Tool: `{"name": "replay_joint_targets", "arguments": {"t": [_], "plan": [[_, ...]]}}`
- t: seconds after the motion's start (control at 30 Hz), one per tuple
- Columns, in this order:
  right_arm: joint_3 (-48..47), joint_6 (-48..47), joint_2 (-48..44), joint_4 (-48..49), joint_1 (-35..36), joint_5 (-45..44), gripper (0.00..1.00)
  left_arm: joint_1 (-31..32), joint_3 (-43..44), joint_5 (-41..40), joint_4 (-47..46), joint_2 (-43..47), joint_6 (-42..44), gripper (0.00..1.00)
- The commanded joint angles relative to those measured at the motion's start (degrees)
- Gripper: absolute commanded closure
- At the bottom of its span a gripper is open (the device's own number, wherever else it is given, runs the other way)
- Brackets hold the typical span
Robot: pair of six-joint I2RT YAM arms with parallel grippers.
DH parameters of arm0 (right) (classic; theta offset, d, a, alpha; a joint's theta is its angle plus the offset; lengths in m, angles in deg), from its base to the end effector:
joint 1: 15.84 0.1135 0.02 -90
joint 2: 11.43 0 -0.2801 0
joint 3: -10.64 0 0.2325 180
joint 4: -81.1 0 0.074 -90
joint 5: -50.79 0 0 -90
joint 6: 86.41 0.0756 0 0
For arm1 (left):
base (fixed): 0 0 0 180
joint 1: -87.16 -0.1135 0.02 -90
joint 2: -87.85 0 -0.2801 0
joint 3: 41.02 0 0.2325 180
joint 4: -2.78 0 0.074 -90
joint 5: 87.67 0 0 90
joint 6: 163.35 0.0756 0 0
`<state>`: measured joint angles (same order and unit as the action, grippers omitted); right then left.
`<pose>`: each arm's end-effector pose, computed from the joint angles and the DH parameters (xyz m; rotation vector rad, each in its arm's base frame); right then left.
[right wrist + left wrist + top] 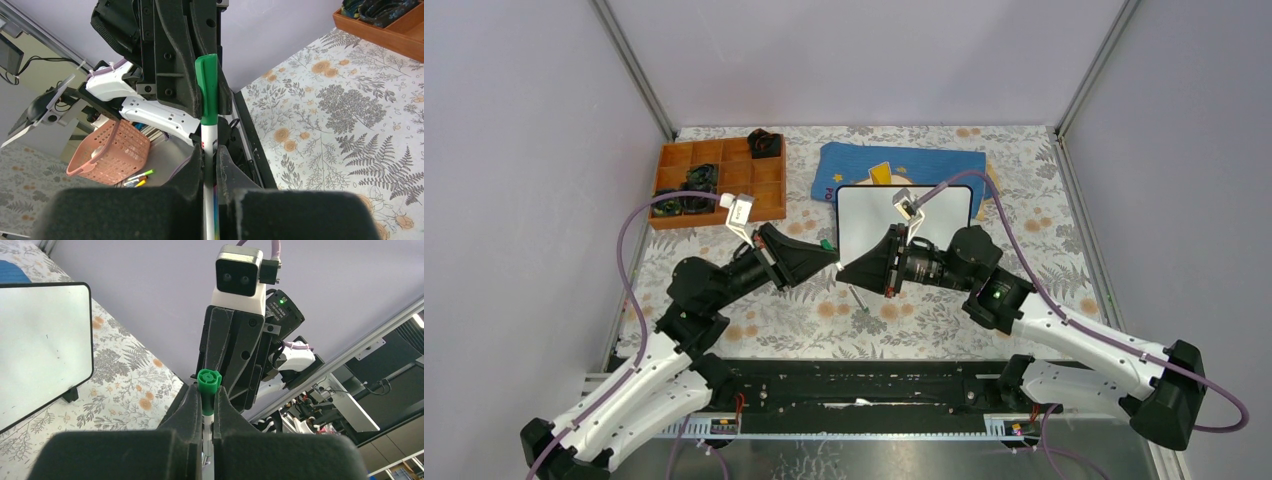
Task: Write a sentence on the whiteboard
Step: Open the whiteboard marker at the center of the board.
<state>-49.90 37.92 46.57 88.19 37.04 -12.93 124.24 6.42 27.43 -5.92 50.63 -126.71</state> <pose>0.1203 0.2145 0.3851 -0.6780 1.4724 1.5399 0.1087 -0.1224 0.3704 0.2321 1.4379 -1.5997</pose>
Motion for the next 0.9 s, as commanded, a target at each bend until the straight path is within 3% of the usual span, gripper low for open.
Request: {"name": "replay_joint_targets", "arguments": {"t": [0.0, 0.87], "plan": [[1.49, -0.11, -3.12, -1.67, -0.38, -1.21, 1.0, -0.97, 4.8, -7.96, -0.4, 2.68, 4.34, 1.0], [6.24, -0.46, -9.52, -3.42, -0.34, -2.77, 1.0, -0.98, 4.93, -14.42, 2.4, 4.28, 4.36, 1.0]]}}
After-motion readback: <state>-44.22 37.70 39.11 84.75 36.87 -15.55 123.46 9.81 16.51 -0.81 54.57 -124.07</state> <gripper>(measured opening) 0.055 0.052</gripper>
